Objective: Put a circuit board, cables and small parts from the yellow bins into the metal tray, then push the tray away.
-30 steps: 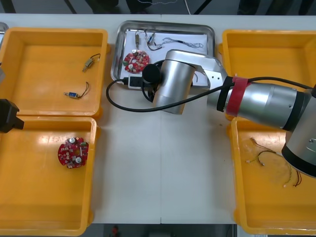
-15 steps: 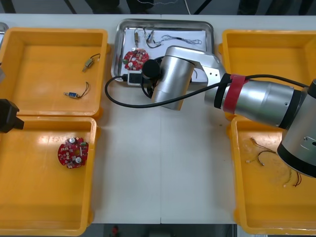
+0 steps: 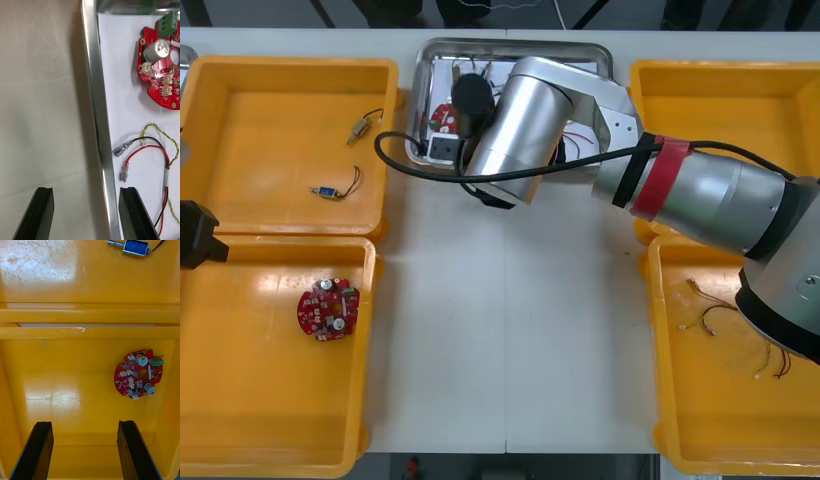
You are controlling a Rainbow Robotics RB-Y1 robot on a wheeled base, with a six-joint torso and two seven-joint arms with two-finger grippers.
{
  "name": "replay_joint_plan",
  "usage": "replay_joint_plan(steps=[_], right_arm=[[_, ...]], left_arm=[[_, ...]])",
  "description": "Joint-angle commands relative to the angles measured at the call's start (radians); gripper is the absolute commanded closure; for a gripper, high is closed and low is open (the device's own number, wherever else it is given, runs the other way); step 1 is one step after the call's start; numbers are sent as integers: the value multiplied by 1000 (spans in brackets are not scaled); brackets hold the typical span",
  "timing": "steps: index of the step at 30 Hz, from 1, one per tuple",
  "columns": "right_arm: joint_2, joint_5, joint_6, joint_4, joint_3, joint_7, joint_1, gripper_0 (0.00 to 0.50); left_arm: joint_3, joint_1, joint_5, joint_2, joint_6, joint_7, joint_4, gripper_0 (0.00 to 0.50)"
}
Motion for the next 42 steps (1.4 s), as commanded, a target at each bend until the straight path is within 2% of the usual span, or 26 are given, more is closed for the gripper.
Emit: replay_joint_plan(steps=[1,12,14,15,19,25,33,42], right_arm=[[17,21,122,-156,-132,7,64,0],[17,58,513,-506,-330,-32,250,0],[16,62,610,-584,-376,-81,293,0],[14,61,625,-625,-402,-105,313,0],[10,64,625,-743,-481,-196,380,0],[-33,53,625,-923,-565,-340,485,0],[-152,-70,625,-1104,-728,-550,681,0],[-297,-176,625,-1191,-905,-727,860,0]], left_arm=[[34,16,-2,21,6,-48,-25,0],[34,16,-2,21,6,-48,-25,0],[34,16,-2,21,6,-48,-25,0],[34,16,-2,21,6,-48,-25,0],[34,16,-2,21,6,-48,-25,0],[34,16,-2,21,6,-48,-25,0],[34,16,-2,21,6,-48,-25,0],[34,16,-2,21,6,-48,-25,0]])
